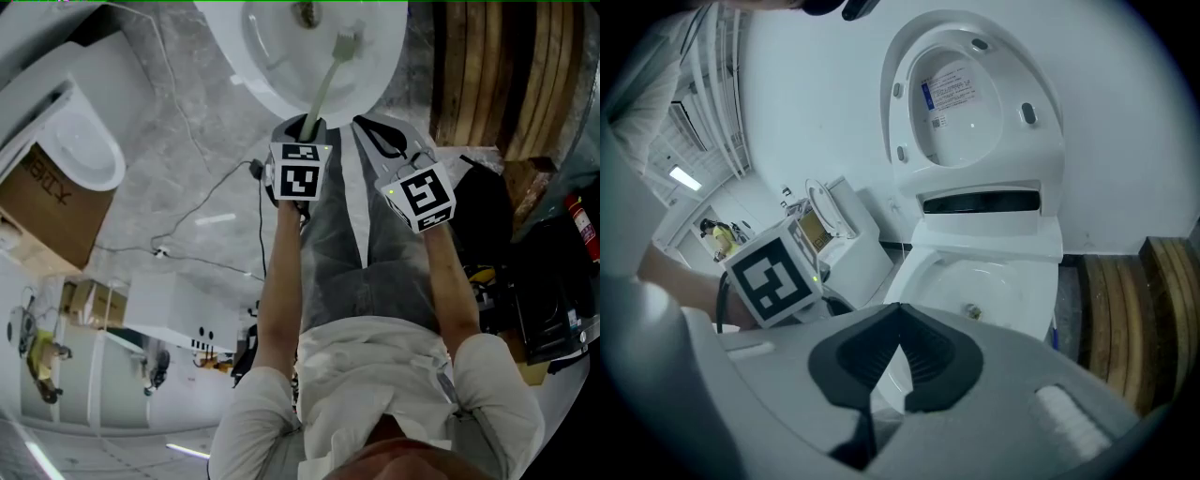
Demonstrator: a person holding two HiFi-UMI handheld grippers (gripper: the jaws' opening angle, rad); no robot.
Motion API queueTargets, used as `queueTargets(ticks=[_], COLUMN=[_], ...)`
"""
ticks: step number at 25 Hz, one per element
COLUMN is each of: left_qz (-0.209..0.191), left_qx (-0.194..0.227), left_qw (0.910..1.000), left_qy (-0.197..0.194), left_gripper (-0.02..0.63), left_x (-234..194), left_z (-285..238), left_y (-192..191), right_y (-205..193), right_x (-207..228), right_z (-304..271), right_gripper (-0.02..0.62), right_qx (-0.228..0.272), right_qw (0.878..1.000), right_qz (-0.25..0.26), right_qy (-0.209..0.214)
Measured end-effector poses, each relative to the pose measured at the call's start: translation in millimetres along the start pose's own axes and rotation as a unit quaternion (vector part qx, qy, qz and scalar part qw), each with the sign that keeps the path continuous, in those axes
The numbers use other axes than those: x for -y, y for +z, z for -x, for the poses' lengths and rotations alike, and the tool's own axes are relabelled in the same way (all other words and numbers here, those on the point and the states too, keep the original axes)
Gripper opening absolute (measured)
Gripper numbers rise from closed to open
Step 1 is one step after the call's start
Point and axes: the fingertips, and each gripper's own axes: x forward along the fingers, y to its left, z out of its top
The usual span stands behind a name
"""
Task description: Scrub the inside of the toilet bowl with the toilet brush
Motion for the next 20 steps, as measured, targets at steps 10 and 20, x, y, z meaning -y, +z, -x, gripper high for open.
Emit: queueTargets(ticks=[10,20], left_qz=[-0.061,-0.041], left_qx=[-0.054,-0.065], left_qw=[0.9962,0.9954], left_qy=[0.031,0.058], left_gripper=[0.112,0.110], left_x=[-2,-17], left_z=[22,18], left_y=[-43,-64], right_y=[-1,-2], right_x=[-2,-3], right_z=[-3,-12], right_gripper=[0.003,0.003], right_qx=[-0.004,-0.018], right_qw=[1.000,1.000], right_qz=[0.003,0.013], right_qy=[0.004,0.017])
